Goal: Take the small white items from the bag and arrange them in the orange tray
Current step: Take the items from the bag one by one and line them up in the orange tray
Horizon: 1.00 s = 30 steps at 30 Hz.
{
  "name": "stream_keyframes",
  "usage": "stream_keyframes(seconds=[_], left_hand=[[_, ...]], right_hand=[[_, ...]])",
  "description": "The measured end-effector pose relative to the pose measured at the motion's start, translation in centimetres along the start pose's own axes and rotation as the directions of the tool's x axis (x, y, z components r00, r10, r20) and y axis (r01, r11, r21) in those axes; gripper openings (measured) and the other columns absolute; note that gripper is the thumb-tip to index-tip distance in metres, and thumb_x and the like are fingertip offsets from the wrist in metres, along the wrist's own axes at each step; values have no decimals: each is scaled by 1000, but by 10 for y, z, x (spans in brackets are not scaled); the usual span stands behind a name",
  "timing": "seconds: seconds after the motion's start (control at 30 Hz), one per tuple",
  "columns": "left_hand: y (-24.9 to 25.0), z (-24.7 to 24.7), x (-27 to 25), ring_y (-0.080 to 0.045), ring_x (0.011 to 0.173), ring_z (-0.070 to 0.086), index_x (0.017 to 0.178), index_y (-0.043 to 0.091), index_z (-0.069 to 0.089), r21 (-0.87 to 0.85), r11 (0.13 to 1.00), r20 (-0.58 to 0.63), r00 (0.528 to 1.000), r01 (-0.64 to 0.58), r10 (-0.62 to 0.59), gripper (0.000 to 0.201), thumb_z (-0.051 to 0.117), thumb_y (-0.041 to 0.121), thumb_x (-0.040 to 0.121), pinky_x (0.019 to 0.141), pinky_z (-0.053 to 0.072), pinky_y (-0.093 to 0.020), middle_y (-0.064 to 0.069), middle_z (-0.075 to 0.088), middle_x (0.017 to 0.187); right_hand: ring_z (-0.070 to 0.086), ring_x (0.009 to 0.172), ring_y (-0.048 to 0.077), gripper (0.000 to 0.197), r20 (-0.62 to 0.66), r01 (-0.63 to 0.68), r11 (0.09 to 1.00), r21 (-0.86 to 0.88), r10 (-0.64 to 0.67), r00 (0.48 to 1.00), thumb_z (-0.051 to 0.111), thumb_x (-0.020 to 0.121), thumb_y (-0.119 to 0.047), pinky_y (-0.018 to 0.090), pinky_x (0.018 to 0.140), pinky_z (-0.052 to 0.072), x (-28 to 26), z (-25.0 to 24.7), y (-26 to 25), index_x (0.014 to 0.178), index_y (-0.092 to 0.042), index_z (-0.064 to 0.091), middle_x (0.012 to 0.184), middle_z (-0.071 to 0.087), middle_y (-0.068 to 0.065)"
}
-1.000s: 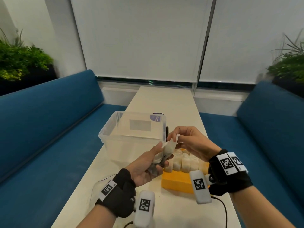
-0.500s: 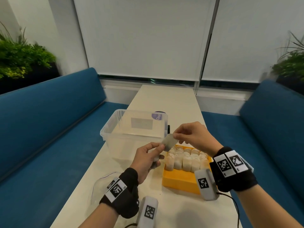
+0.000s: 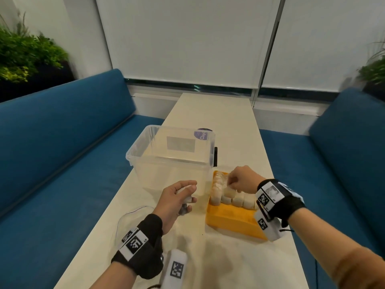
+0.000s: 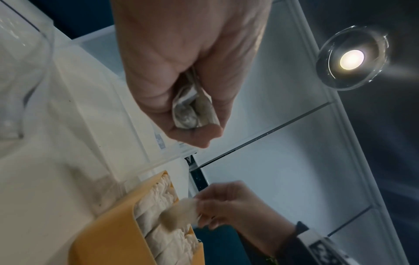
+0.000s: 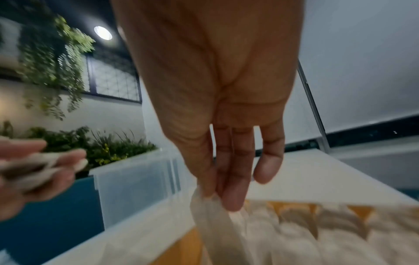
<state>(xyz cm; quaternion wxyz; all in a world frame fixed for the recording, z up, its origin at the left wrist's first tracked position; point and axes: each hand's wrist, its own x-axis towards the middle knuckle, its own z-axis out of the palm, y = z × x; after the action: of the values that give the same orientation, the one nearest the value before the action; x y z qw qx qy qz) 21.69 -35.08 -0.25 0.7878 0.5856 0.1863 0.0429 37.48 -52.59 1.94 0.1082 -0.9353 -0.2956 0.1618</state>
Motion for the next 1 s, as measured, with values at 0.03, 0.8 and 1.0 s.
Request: stream_keyframes(seconds=[0.03, 0.8, 1.0], left_hand=[[-1, -2, 0, -9, 69, 62, 110, 14, 69, 3, 1000, 0, 1000, 1, -1, 21, 66, 19, 90, 56, 46, -23, -4, 63, 84], [1, 2, -9, -22, 79, 66, 125, 22, 53, -27, 998, 42, 997, 59, -58, 28, 53, 18, 98, 52, 48, -25, -11, 68, 113], [7, 18, -14, -23, 80, 67, 121, 13, 62, -62, 992, 156, 983, 107, -96, 29, 47, 27, 100, 50, 49, -23, -12, 72, 108]], right_hand=[[64, 76, 21, 13, 69, -22, 1000, -12, 23, 997, 60, 85, -13, 32, 80, 54, 5, 9, 3, 93, -11, 70, 90, 71, 9], [62, 74, 12, 17, -267, 165, 932, 323, -77, 961, 55, 93, -22, 17, 69, 45, -26, -1, -36, 101, -15, 68, 90, 69, 1], [62, 57, 1, 23, -257, 187, 817, 545, -50, 965, 60, 89, -35, 10, 51, 42, -63, 12, -60, 97, -16, 70, 74, 69, -4]])
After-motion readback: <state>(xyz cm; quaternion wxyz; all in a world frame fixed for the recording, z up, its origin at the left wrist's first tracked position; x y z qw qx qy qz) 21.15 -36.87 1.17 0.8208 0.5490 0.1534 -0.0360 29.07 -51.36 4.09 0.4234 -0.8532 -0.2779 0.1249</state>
